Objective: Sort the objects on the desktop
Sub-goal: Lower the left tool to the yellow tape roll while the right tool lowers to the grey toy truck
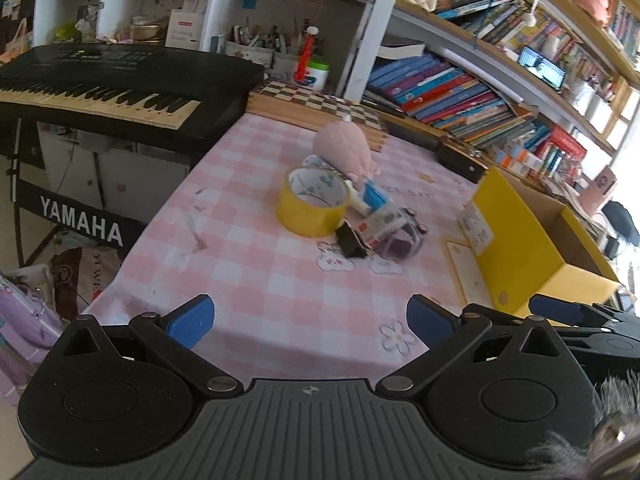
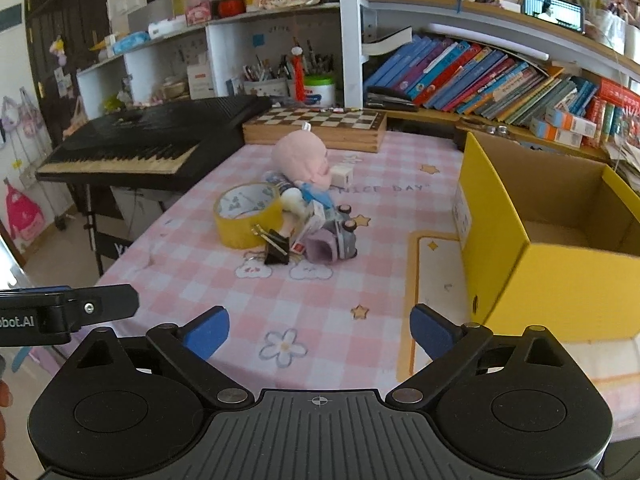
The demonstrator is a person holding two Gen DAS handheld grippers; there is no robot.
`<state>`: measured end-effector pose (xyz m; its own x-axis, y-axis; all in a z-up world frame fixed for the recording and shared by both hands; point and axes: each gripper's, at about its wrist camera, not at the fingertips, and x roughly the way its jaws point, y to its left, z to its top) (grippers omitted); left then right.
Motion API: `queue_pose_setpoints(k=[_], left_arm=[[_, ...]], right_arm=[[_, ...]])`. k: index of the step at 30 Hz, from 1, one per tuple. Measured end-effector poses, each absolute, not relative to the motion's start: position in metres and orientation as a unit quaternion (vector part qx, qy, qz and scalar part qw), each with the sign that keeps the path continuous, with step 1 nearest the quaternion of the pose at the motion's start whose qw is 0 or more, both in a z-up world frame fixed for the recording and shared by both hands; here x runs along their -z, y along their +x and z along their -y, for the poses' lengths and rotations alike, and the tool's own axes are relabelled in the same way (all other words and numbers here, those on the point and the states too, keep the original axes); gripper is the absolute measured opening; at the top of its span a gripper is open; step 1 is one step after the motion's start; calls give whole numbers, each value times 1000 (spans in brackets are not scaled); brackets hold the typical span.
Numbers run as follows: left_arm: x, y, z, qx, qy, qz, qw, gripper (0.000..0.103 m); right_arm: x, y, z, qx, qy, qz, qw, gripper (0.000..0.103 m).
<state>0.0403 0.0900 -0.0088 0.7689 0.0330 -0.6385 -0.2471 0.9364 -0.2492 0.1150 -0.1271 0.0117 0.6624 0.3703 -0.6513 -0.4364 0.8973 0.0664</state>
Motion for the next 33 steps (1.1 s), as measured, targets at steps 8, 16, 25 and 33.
queue_pose_setpoints(k=[8, 16, 25, 33], left_arm=[[15, 93, -100, -95, -157, -339, 923, 103], [23, 147, -102, -92, -136, -346, 924, 103], [38, 200, -106, -88, -104, -367, 920, 103], [52, 238, -108, -76, -87, -391, 913, 103]], right_arm=[[2, 160, 119, -230, -58, -362, 901, 94], [22, 204, 109, -238, -74, -381, 891, 94], [38, 238, 92, -256, -79, -392, 880, 88], [51, 268, 76, -262, -89, -411, 869, 74]])
